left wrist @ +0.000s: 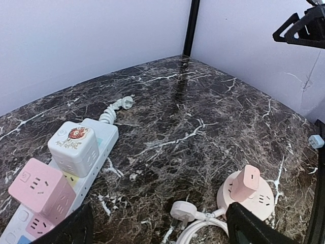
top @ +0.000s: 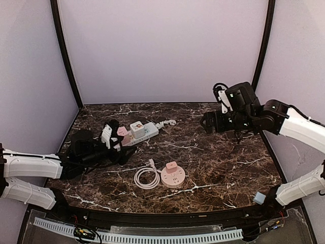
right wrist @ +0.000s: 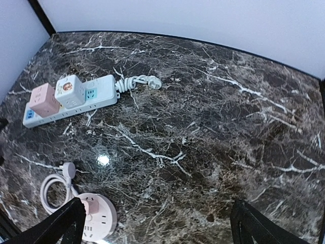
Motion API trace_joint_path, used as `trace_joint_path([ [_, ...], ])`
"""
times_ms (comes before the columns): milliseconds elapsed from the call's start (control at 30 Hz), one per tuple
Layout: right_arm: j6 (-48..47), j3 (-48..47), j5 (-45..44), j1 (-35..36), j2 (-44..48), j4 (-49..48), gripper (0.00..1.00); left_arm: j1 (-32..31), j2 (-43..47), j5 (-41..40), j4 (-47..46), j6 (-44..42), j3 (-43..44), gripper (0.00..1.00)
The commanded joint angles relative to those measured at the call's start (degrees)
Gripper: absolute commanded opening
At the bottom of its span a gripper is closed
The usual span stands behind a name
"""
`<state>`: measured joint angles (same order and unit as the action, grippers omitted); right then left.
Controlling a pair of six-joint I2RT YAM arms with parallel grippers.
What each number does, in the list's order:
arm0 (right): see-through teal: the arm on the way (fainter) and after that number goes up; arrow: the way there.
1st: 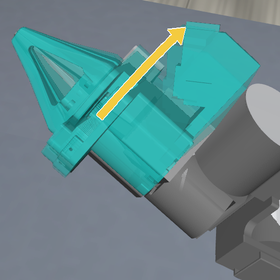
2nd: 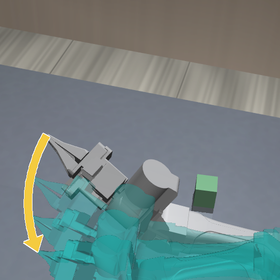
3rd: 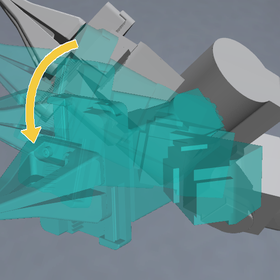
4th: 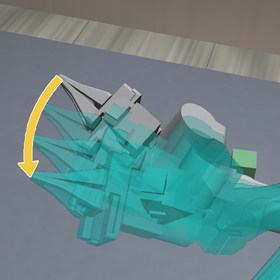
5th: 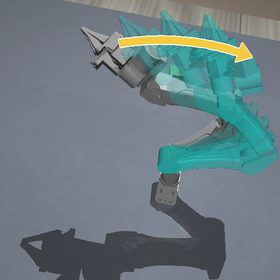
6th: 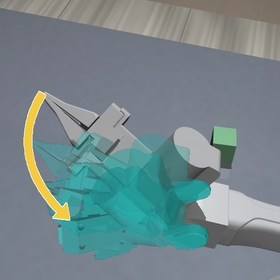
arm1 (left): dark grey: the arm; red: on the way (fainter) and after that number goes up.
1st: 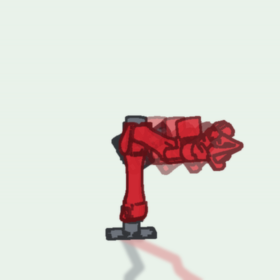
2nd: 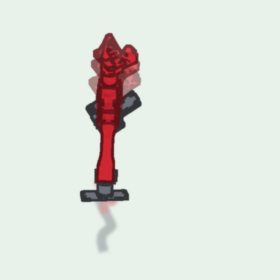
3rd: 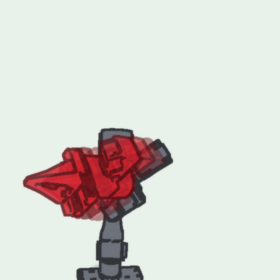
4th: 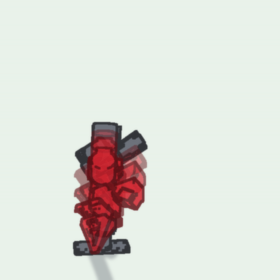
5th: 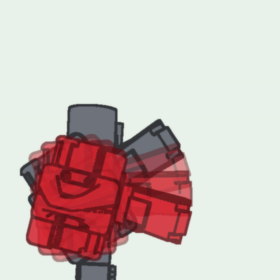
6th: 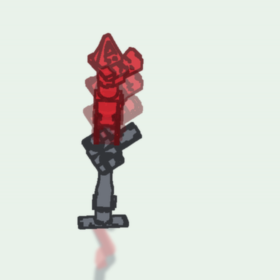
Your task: Insert the plug
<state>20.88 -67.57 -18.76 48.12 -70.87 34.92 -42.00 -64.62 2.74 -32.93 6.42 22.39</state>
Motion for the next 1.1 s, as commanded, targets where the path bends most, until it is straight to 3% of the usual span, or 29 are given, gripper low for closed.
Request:
trace_joint_path([
  [0, 17.03, 1.46, 1.69, -2.1, 2.76, 3.36, 0.99, -0.26, -1.82, 7.8, 0.68, -0.48, 2.42, 0.9],
  [167, 31.23, 4.33, 3.31, -6.66, 4.55, 7.88, 0.99, -4.89, -4.79, 10.23, 4.25, -4.69, 6.88, 0.88],
  [267, 42.28, 4.19, 0.71, -10.24, 3.69, 16.47, 0.99, -8.69, -7.67, 12.04, 5.25, -8.92, 9.59, 0.88],
  [333, 46.47, 3.61, -0.37, -12.72, 3.26, 21.29, 0.99, -10.02, -10.62, 18.61, 4.4, -10.66, 12.41, 0.88],
  [533, 39.01, 3.47, -1.49, -15.51, 2.45, 22.34, 0.99, -12.57, -20.74, 29.59, 0.39, -13.28, 20.03, 0.87],
  [733, 38.93, -0.26, 1.53, -19.79, -4.46, 38.65, 0.99, -12.59, -24.43, 29.51, -0.71, -11.96, 23.17, 0.86],
  [867, 39.71, 6.82, 8.24, -19.82, -4.64, 37.45, 0.99, -12.61, -25.53, 29.08, -3.17, -11.3, 22.15, 0.85],
  [967, 38.09, 6.45, 5.38, -19.81, -8.13, 43.47, 0.99, -12.63, -25.68, 29.05, -4.57, -11.14, 20.76, 0.84],
  [1067, 32.84, 9.1, 5.67, -19.74, -9.16, 43.53, 0.99, -12.59, -25.5, 28.96, -4.69, -11.73, 19.93, 0.84],
])
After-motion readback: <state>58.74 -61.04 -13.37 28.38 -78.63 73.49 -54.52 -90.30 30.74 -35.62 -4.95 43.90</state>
